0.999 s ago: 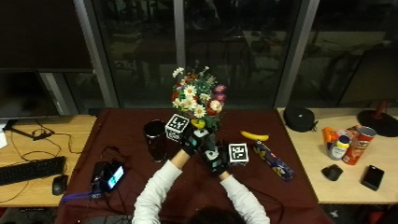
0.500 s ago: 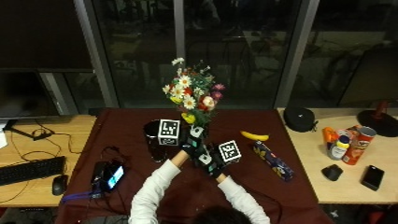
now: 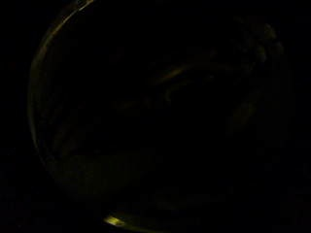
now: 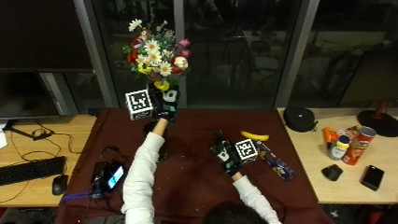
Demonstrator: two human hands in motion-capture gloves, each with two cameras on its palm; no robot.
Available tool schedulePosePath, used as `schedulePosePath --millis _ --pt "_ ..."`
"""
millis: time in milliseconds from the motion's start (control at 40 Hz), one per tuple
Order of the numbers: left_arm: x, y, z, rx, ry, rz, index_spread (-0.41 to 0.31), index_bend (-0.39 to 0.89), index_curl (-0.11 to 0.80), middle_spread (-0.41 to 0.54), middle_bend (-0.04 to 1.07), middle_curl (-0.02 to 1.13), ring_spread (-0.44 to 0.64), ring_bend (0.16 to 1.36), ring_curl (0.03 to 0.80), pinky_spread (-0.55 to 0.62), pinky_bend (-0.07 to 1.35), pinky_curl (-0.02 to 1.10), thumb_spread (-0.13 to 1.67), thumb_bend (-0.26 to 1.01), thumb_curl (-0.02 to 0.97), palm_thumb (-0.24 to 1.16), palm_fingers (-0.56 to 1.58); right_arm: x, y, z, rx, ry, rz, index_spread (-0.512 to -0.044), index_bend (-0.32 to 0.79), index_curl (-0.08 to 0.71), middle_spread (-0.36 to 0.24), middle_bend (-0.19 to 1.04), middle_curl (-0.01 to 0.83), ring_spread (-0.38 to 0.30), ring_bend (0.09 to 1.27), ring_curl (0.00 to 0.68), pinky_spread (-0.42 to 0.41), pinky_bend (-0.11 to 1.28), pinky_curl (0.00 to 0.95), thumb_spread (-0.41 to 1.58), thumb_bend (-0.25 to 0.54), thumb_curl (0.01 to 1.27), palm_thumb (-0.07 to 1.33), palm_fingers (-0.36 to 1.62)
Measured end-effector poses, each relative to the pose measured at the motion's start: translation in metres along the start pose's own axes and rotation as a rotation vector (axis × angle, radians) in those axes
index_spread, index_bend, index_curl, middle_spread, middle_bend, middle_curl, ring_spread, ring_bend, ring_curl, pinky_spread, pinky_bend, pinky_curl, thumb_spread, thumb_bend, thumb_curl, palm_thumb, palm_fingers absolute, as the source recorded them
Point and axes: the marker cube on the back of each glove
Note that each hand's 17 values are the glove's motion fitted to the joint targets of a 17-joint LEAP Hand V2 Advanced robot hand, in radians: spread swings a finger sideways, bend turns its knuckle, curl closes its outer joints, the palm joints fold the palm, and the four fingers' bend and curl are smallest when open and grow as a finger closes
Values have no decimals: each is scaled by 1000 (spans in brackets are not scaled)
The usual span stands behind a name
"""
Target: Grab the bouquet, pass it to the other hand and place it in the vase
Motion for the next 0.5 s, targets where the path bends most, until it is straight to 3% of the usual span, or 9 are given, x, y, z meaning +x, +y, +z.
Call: schedulePosePath --millis 50,125,250,350,500 --pt "-6 -8 -7 31 -34 -49 -331 536 480 -305 733 526 -378 730 457 -354 573 429 123 -25 666 875 1395 -5 5 1 -5 -107 138 -362 50 331 -90 218 394 6 485 362 210 724 432 989 -62 529 626 70" --pt "-21 -21 -14 72 -65 -33 -332 534 488 -305 729 524 -379 731 459 -354 576 429 117 -26 673 875 1392 -2 6 -1 -26 -137 174 -377 49 292 -80 191 379 29 491 349 236 751 422 1013 -49 508 596 32" --pt "-35 -33 -24 117 -32 110 -333 532 501 -305 727 524 -380 729 462 -355 577 428 109 -27 683 874 1393 12 -1 -7 -32 -56 58 -395 41 230 -58 187 363 61 509 330 263 811 409 1036 -33 484 581 5" --pt "-63 -33 -34 158 -86 -57 -334 529 509 -305 728 524 -378 726 463 -353 571 424 105 -27 690 875 1391 1 5 0 -19 -156 191 -401 61 202 -44 191 357 76 525 328 273 837 404 1045 -28 471 581 -2" --pt "-112 -42 -45 190 -111 -97 -335 520 518 -305 724 525 -378 720 463 -353 573 422 102 -29 700 870 1388 4 9 4 -17 -136 203 -401 86 181 -33 198 353 88 535 325 283 848 397 1056 -24 457 586 -2"
